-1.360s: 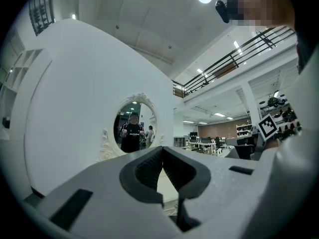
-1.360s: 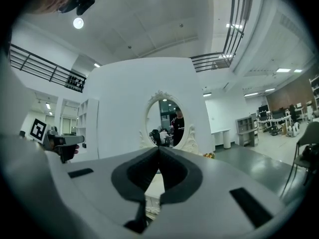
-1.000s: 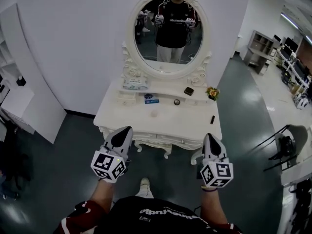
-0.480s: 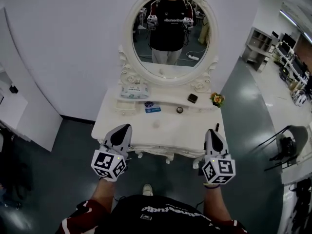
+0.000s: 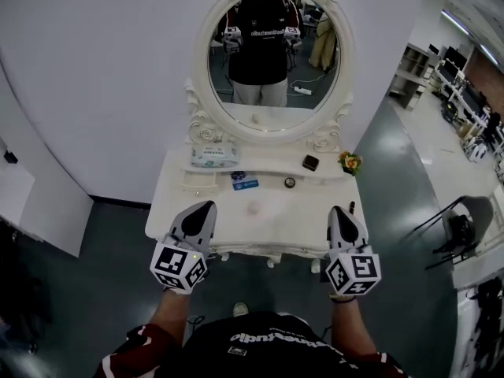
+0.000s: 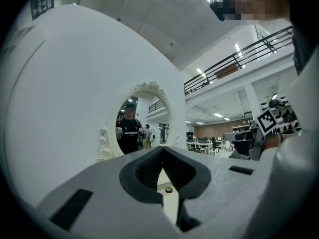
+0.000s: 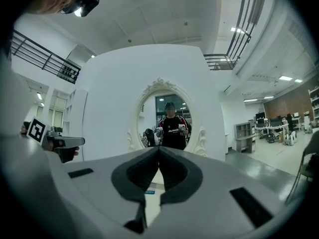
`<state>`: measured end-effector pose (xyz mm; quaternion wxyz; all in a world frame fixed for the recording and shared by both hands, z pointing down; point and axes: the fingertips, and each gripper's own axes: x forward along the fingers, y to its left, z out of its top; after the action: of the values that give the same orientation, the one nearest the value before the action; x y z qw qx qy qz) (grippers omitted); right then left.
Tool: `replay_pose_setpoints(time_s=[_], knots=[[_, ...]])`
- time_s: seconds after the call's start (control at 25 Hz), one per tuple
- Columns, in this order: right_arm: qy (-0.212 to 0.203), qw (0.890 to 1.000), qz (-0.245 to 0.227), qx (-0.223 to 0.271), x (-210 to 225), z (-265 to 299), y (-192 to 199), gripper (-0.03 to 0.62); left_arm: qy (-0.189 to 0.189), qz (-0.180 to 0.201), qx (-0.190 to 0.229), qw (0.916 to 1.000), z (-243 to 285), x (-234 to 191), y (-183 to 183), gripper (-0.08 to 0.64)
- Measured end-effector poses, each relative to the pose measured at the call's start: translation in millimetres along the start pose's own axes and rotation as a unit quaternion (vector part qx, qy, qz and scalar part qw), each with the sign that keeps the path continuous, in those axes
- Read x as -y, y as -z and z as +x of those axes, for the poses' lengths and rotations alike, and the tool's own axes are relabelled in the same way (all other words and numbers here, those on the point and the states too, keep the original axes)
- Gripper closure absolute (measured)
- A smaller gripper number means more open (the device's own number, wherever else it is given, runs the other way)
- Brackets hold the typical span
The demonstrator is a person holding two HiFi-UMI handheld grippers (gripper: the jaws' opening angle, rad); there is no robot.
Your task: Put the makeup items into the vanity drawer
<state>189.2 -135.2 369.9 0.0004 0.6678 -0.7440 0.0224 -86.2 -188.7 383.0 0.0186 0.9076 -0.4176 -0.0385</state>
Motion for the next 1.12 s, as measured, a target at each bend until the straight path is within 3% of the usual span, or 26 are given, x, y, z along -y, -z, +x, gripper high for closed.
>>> replay_pose_setpoints(time_s=[0.32, 0.68, 0.8, 0.88, 0.96, 1.12], knots=[[-0.009, 1.0, 0.004, -0.006, 1, 17, 5, 0.588, 0.008, -0.013, 0.006, 0.9999, 17, 1, 3, 0.555], [-0.039, 0.999, 0.004, 0.002, 13, 53, -1, 0.588, -0.016, 0.014, 0.005, 0.9998, 47, -2, -5, 0.555], [-0.044, 0.999, 0.005, 0.002, 17, 63, -1, 0.588, 0.004, 0.015, 0.013, 0.9998, 56, 4, -9, 0.554], [-0.049, 0.999, 0.006, 0.002, 18, 67, -1, 0.588, 0.034, 0.016, 0.016, 0.9992, 62, 14, -10, 0.456], [-0.052, 0.999, 0.008, 0.0, 19, 71, 1, 0.588, 0.044, 0.016, 0.016, 0.9988, 66, 17, -9, 0.403], [-0.055, 0.998, 0.008, -0.005, 22, 76, 3, 0.588, 0.035, 0.024, 0.008, 0.999, 75, 16, -2, 0.39]])
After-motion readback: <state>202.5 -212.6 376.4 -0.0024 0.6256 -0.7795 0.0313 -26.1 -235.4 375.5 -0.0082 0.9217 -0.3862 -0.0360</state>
